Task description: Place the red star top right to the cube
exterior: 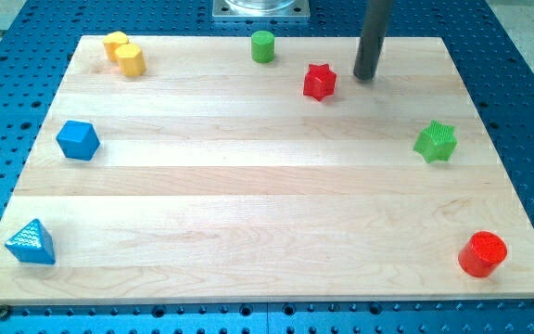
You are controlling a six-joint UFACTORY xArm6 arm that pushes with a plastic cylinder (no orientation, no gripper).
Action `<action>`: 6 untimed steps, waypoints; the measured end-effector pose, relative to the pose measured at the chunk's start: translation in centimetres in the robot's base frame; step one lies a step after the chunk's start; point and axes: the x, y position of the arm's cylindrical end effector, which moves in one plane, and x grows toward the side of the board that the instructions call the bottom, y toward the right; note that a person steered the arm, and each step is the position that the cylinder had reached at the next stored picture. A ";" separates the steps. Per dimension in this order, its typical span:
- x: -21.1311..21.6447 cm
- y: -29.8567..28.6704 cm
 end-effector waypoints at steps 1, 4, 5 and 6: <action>1.2 -8.6; 2.7 -14.3; 4.9 -21.0; 5.5 -28.1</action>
